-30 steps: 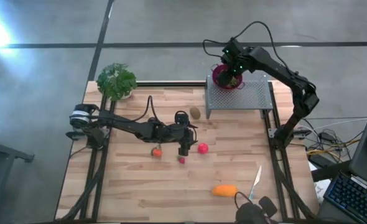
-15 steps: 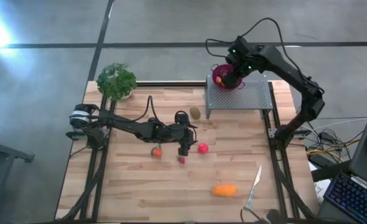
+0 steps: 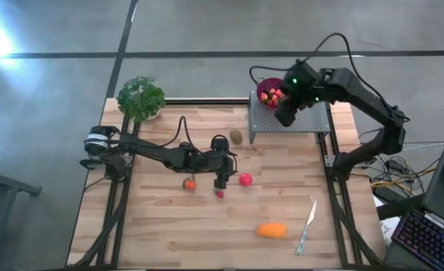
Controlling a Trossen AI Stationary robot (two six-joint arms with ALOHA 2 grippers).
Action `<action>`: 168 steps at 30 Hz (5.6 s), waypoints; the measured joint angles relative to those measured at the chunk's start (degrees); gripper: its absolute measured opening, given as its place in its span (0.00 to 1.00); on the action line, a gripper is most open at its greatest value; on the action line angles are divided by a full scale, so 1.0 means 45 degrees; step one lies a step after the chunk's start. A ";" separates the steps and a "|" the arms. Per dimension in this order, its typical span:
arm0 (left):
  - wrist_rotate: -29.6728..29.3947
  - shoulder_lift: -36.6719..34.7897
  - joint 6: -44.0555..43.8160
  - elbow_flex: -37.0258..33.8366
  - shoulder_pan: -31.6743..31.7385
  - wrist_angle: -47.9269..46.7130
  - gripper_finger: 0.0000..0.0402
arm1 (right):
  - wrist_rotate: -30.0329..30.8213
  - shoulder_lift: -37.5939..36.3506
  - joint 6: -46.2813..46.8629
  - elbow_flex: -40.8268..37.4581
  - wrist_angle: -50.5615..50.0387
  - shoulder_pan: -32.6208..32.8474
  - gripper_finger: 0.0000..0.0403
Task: Pick & Place Fruit
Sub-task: Put the strawberry into the violet strainer bowl on the shelf
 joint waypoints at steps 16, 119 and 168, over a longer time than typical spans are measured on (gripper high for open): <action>0.0229 -0.0701 -0.0226 0.0000 -0.0519 -0.2062 0.75 | 0.2331 -0.2842 0.2416 -0.3177 0.0172 0.4115 0.28; 0.3944 0.1418 -0.1734 -0.0116 -0.1341 -0.3032 0.41 | 0.2531 -0.9962 0.1176 -1.0512 0.5368 0.4591 0.25; 0.1938 0.1394 0.2928 0.9288 0.1408 -0.4298 0.41 | 0.0510 -1.0035 0.0394 -1.7494 1.5034 0.5539 0.15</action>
